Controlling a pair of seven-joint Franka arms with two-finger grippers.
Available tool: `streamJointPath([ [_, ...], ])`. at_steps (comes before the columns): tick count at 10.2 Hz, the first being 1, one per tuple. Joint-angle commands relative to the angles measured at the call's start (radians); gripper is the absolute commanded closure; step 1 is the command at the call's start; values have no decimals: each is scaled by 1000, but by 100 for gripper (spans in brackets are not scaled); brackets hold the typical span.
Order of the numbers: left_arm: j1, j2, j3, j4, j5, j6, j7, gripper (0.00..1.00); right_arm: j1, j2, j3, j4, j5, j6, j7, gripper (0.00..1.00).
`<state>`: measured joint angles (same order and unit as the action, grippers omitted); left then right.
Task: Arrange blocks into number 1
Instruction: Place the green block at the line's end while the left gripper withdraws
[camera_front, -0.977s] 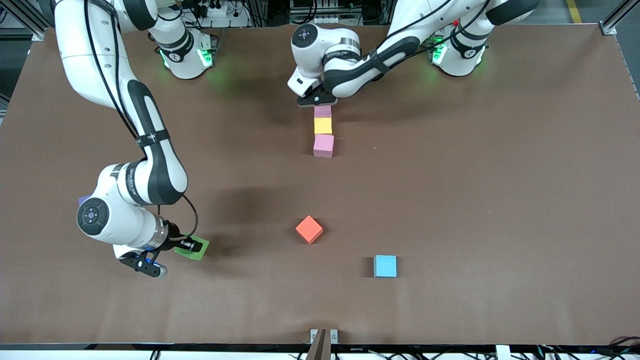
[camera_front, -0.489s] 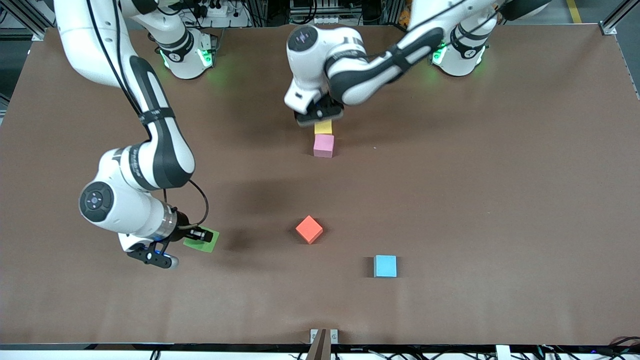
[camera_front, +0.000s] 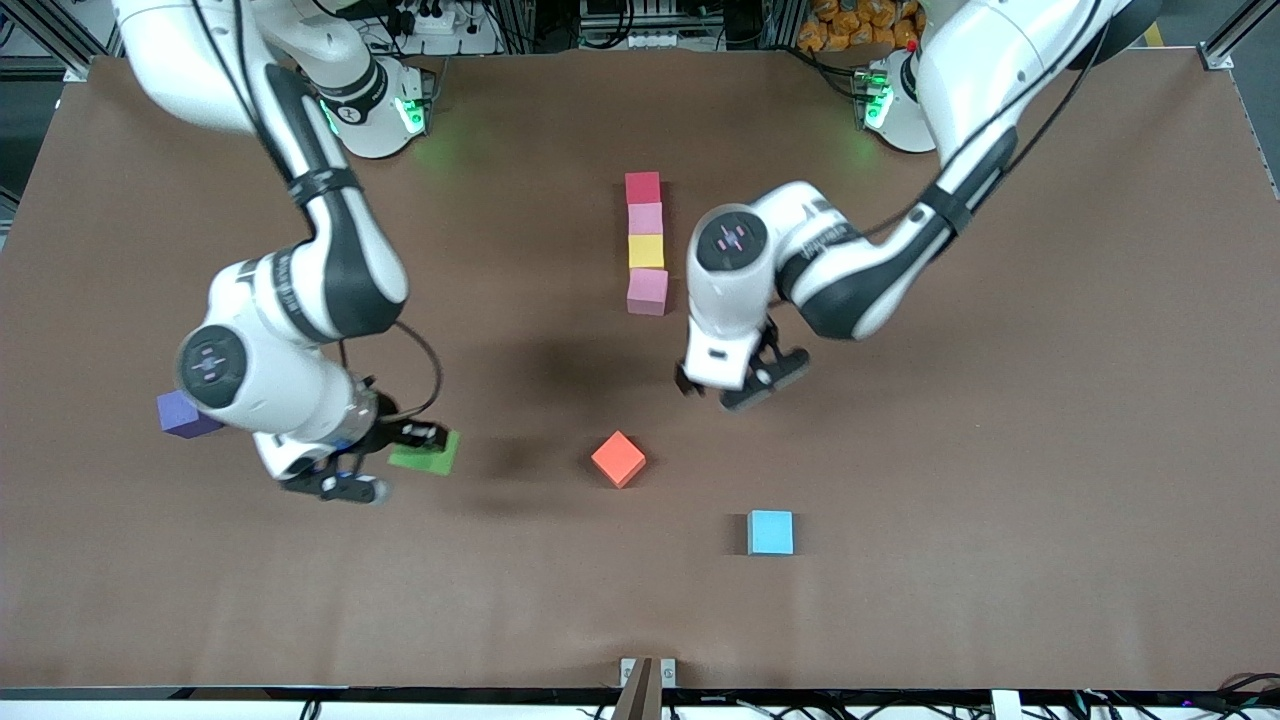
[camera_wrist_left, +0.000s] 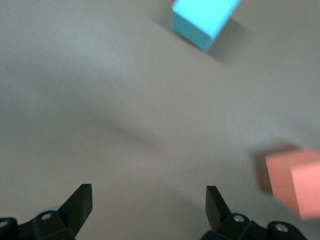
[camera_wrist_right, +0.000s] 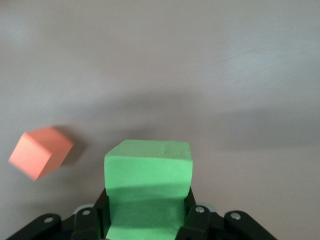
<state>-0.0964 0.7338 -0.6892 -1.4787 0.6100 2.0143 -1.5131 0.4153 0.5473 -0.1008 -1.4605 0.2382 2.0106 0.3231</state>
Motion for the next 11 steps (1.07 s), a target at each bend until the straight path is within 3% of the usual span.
streamJointPath([
  [1,-25,64,106,102,-57,32,2,0,71,-47,30,-31,-28,-42,26,100],
  [4,-26,93,186,109,-62,134,2,0,147,-15,84,-31,-30,-15,45,100],
  [6,-5,85,195,109,-62,138,42,0,197,9,108,-31,-30,2,85,100],
  [11,187,-6,183,103,-113,118,439,0,312,104,125,-37,-62,120,97,100],
])
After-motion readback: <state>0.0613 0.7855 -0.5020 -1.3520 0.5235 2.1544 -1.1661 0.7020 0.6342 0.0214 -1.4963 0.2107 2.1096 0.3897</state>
